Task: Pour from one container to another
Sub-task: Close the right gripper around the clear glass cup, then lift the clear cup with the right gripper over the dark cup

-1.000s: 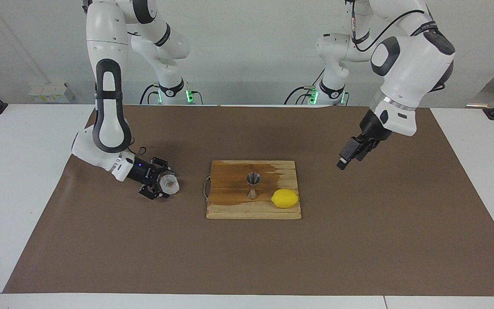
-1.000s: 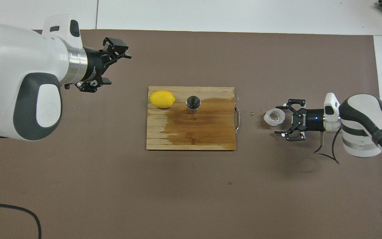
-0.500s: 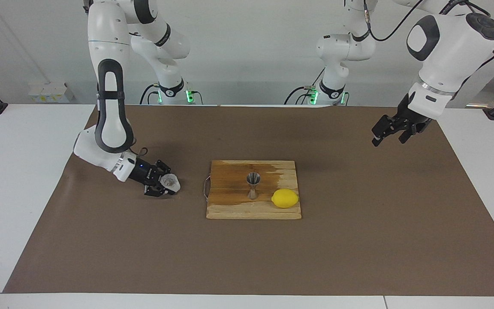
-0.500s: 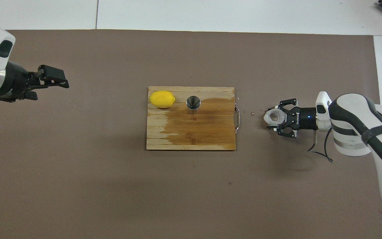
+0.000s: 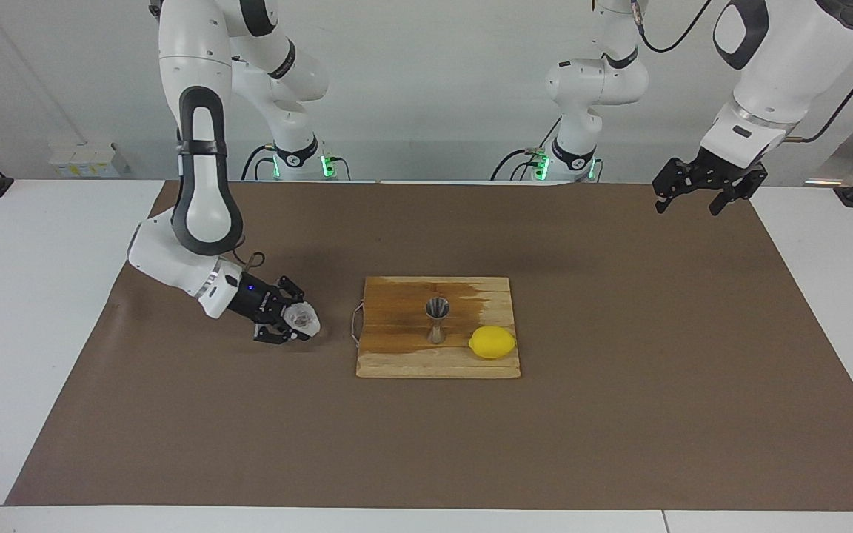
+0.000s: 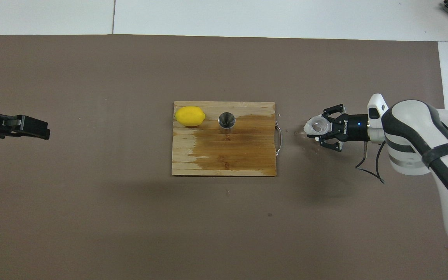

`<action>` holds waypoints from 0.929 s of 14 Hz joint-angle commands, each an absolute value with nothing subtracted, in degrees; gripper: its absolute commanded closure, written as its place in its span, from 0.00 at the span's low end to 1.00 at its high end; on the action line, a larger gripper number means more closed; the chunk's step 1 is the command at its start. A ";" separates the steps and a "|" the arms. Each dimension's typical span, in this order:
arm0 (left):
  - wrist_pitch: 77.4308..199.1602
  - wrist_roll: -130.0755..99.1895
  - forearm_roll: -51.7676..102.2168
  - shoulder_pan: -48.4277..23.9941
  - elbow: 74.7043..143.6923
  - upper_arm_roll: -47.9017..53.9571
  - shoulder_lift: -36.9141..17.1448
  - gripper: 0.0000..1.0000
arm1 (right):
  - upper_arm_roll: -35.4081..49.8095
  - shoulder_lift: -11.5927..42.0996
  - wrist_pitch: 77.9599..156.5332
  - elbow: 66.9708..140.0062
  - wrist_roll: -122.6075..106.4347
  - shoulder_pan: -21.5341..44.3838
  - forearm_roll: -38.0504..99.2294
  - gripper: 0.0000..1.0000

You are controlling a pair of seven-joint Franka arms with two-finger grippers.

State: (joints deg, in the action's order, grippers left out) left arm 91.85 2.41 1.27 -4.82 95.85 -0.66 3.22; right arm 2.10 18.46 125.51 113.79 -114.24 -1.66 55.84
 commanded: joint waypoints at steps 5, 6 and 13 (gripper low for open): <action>92.63 3.34 0.09 -4.39 97.47 -0.53 4.39 0.00 | 2.55 15.64 127.79 106.10 -87.93 9.47 37.21 0.98; 92.64 3.34 0.09 -4.39 97.56 -0.53 4.39 0.00 | 2.55 15.64 127.79 105.13 -84.50 10.88 34.13 0.98; 92.46 3.16 0.09 -4.31 97.56 -0.44 4.39 0.00 | 2.55 15.91 127.88 101.43 -67.43 20.03 14.52 0.98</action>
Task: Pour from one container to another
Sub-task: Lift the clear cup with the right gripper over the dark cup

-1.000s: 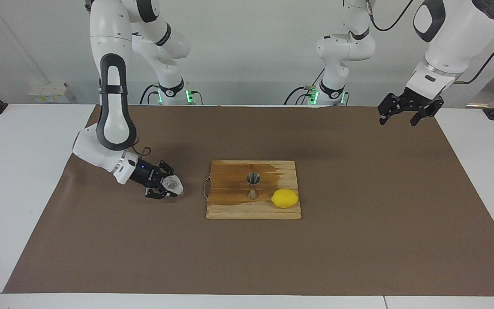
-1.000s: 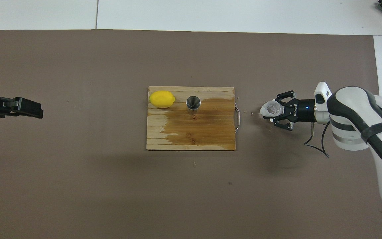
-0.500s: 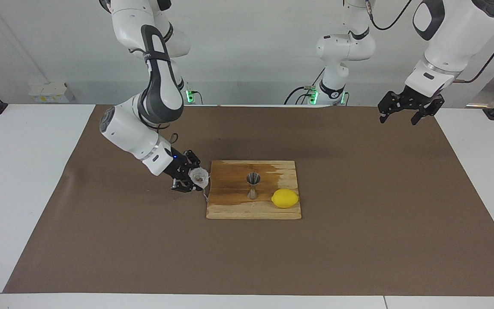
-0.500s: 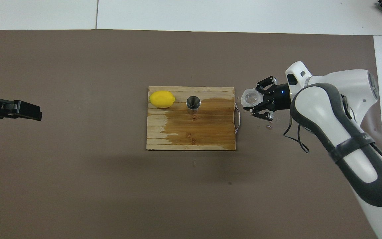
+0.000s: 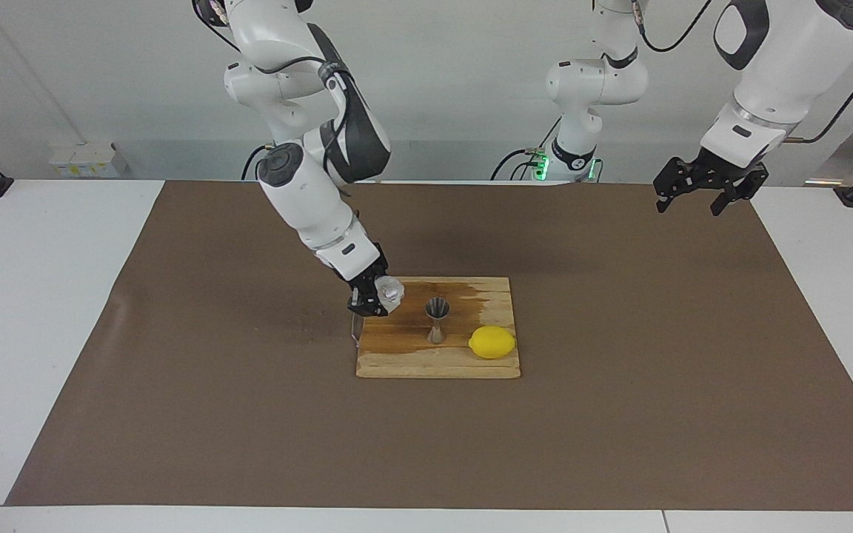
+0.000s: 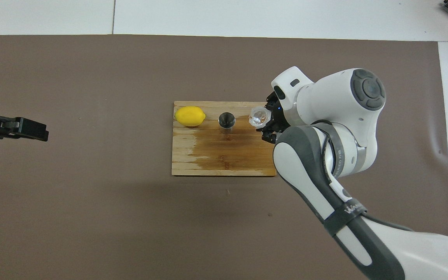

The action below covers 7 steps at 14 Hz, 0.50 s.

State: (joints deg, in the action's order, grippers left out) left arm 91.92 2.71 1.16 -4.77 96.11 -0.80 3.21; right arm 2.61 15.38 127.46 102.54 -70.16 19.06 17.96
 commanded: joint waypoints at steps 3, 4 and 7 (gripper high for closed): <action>92.46 3.16 0.18 -4.31 97.56 -0.44 4.39 0.00 | 2.55 15.91 128.93 101.34 -59.44 21.88 6.09 0.98; 92.46 3.16 0.09 -4.31 97.56 -0.44 4.39 0.00 | 2.55 15.91 129.37 101.34 -57.50 22.49 4.59 0.98; 92.46 3.16 0.09 -4.31 97.56 -0.44 4.39 0.00 | 2.55 16.17 130.87 100.63 -55.37 23.47 3.96 0.99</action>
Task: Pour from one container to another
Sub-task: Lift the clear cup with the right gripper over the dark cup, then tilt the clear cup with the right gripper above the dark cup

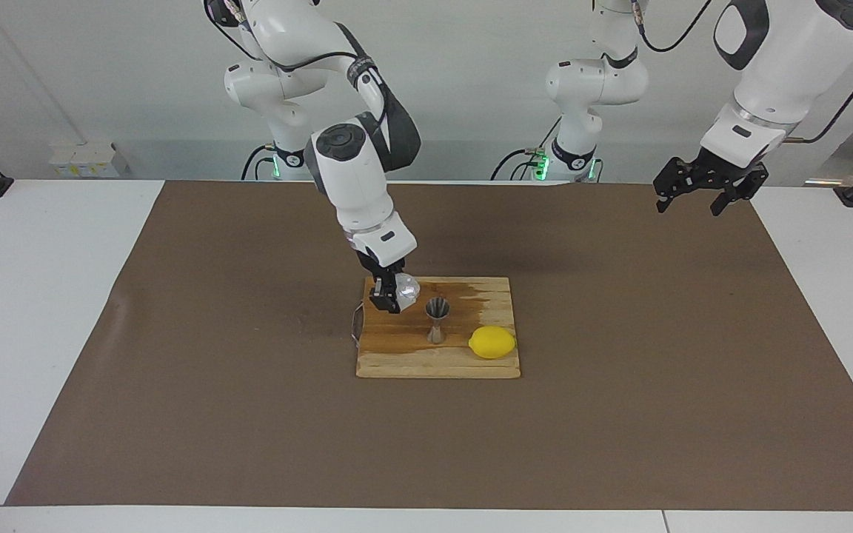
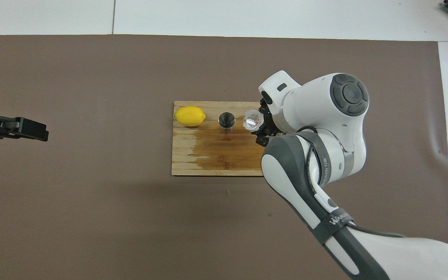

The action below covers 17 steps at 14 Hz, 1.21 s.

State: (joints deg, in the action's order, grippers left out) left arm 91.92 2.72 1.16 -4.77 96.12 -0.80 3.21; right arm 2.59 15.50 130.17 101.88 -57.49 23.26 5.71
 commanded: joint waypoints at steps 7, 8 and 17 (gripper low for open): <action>92.46 3.16 0.17 -4.31 97.56 -0.44 4.39 0.00 | 2.55 16.17 132.01 100.55 -53.17 25.14 -3.07 1.00; 92.46 3.16 0.18 -4.31 97.56 -0.44 4.39 0.00 | 2.55 16.17 132.01 100.46 -53.00 25.22 -4.12 1.00; 92.46 3.16 0.09 -4.31 97.56 -0.44 4.39 0.00 | 2.55 16.08 135.26 101.51 -50.27 27.25 -11.69 1.00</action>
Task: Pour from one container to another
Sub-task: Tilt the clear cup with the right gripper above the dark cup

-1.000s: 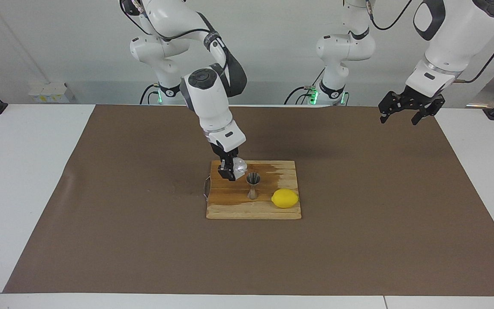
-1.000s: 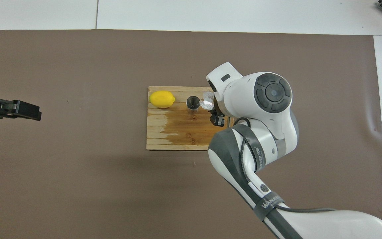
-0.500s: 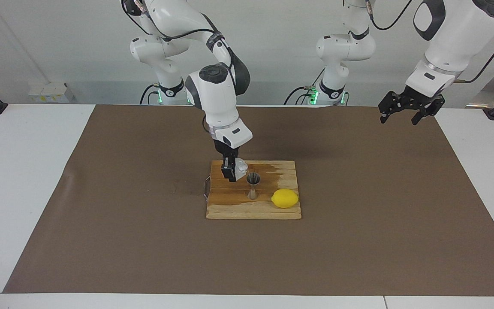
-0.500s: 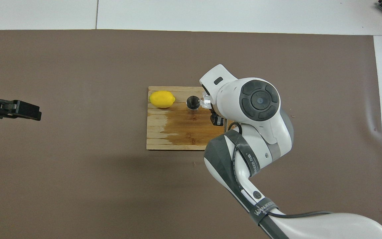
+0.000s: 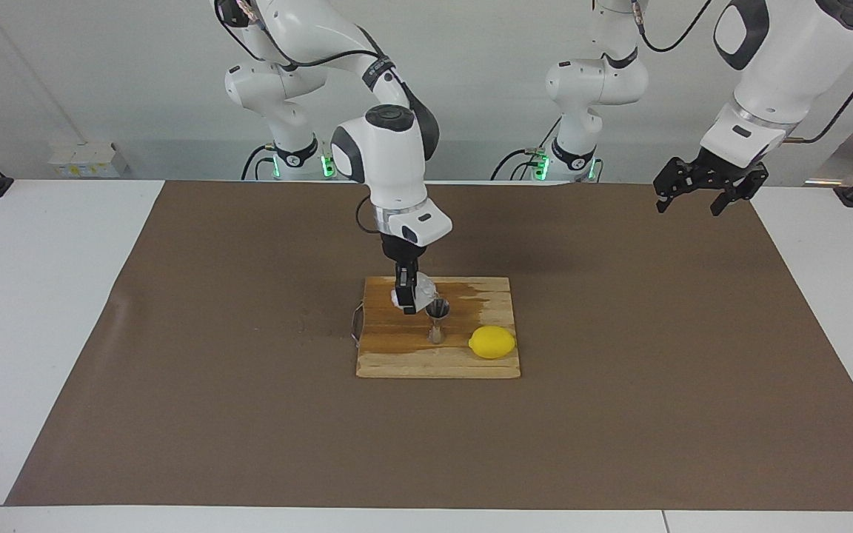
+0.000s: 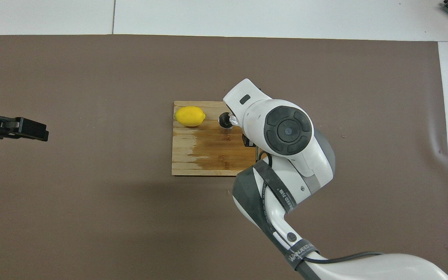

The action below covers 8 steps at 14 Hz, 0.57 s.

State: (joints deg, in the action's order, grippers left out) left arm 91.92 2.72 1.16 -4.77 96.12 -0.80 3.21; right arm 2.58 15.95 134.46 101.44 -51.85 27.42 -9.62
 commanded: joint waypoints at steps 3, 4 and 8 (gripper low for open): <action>92.46 3.16 0.17 -4.31 97.56 -0.44 4.39 0.00 | 2.55 16.26 135.44 101.69 -50.62 27.33 -11.87 1.00; 92.46 3.16 0.09 -4.31 97.56 -0.44 4.39 0.00 | 2.55 16.26 135.44 101.78 -50.63 27.42 -12.47 1.00; 92.46 3.16 0.09 -4.22 97.56 -0.44 4.39 0.00 | 2.55 16.08 135.53 102.30 -50.71 27.60 -14.50 1.00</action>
State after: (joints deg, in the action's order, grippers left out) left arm 91.92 2.72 1.16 -4.77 96.12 -0.80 3.21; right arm 2.51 16.33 134.46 101.66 -51.85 27.46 -12.61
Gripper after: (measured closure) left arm 0.000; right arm 0.511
